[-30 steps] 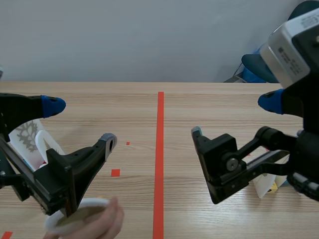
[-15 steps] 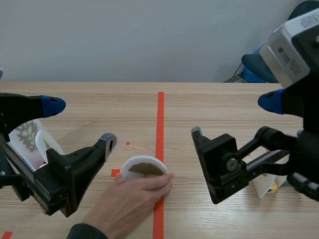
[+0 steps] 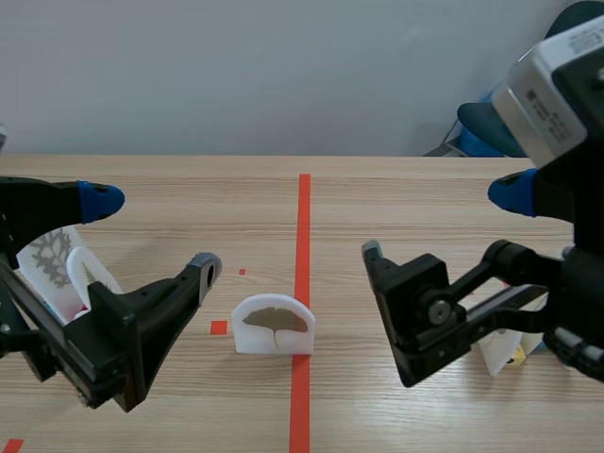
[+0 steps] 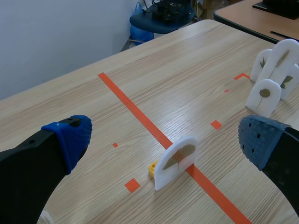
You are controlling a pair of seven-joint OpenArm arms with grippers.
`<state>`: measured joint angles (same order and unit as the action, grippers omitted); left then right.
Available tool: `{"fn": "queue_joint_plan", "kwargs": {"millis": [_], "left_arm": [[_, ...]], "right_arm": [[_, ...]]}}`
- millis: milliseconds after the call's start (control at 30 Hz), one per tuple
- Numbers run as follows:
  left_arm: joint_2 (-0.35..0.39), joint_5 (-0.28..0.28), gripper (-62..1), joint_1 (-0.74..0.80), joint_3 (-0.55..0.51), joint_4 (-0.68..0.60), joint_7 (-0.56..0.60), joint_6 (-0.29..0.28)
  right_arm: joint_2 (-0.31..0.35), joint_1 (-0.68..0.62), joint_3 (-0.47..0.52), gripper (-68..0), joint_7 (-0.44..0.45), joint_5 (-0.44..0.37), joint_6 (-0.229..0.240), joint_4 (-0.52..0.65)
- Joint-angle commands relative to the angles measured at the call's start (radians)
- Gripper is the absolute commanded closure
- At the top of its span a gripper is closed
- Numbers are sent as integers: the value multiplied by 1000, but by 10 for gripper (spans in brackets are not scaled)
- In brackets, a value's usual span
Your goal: Do the leaf sorting experiment
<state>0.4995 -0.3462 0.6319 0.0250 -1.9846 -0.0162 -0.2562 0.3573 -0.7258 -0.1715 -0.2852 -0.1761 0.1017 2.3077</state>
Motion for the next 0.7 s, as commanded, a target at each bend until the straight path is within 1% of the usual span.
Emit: {"fn": "queue_joint_plan", "kwargs": {"millis": [0,100,200,267,333,400,533,600,667], "left_arm": [[3,-10,-623,-1,-2,-10,11,-2],[3,-10,-623,-1,-2,-10,11,-2],[3,-10,-623,-1,-2,-10,11,-2],[3,-10,-623,-1,-2,-10,11,-2],[3,-10,-623,-1,-2,-10,11,-2],[3,-10,-623,-1,-2,-10,11,-2],[3,-10,-623,-1,-2,-10,11,-2],[3,-10,-623,-1,-2,-10,11,-2],[3,-10,-623,-1,-2,-10,11,-2]], "right_arm": [[3,31,1,-679,21,-7,21,-21],[3,97,-19,-679,25,-11,71,-98],[3,185,-76,-679,51,-13,163,-220],[2,251,-137,-679,79,-18,208,-314],[1,325,-209,-679,107,-17,214,-408],[-15,399,-270,-679,128,2,214,-492],[-80,517,-357,-679,131,58,211,-628],[-118,558,-384,-679,135,94,190,-691],[-158,595,-403,-679,150,102,187,-763]]}}
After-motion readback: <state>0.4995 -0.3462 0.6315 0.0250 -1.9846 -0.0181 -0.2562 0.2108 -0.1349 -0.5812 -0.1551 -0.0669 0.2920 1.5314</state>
